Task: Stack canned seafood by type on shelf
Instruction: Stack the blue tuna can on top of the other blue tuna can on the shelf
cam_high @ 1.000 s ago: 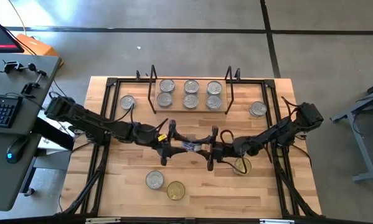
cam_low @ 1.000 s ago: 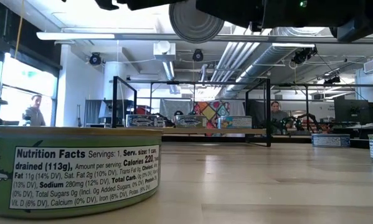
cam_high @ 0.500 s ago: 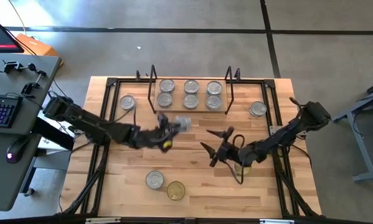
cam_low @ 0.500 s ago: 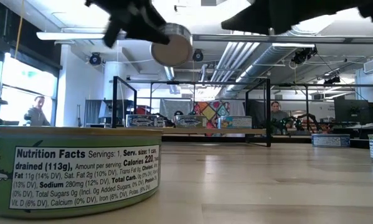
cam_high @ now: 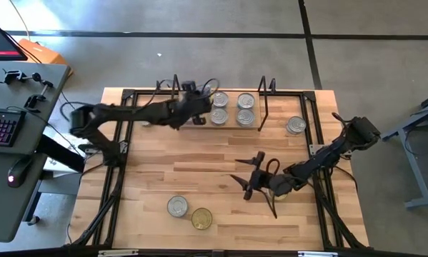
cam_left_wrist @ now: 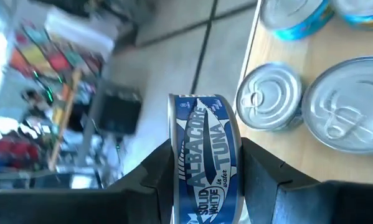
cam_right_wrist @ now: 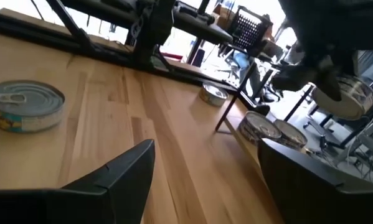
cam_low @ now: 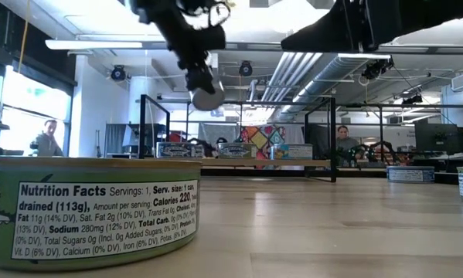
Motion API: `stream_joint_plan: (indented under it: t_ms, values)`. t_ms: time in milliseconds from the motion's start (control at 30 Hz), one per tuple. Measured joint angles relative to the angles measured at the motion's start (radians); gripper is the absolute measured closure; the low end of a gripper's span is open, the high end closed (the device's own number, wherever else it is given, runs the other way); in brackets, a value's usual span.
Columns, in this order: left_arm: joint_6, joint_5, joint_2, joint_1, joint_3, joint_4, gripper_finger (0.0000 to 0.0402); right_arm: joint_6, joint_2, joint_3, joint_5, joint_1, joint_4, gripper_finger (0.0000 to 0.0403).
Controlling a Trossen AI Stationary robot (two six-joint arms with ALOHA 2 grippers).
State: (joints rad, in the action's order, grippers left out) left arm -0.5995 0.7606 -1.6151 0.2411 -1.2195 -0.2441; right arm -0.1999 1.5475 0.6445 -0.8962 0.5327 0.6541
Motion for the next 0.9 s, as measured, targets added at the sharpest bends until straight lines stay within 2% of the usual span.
stream_joint_plan:
  t_ms: [233, 433, 533, 633, 900]
  values:
    - [0.147, 0.057, -0.21, 0.06, -0.187, -0.205, 0.0284, 0.039, 0.001, 0.0, 0.003, -0.009, -0.031, 0.0126]
    - [0.19, 0.142, -0.271, 0.094, -0.206, -0.254, 0.0284, 0.069, 0.001, -0.001, 0.012, -0.006, -0.048, 0.0126]
    - [0.205, 0.122, -0.269, 0.113, -0.206, -0.284, 0.0284, 0.069, 0.001, -0.001, 0.027, -0.006, -0.049, 0.0126]
    - [0.202, 0.025, -0.271, 0.131, -0.206, -0.344, 0.0283, 0.069, 0.001, -0.001, 0.029, -0.006, -0.049, 0.0126]
    - [0.198, -0.004, -0.27, 0.141, -0.206, -0.421, 0.0233, 0.069, 0.001, -0.001, 0.029, -0.006, -0.049, 0.0126]
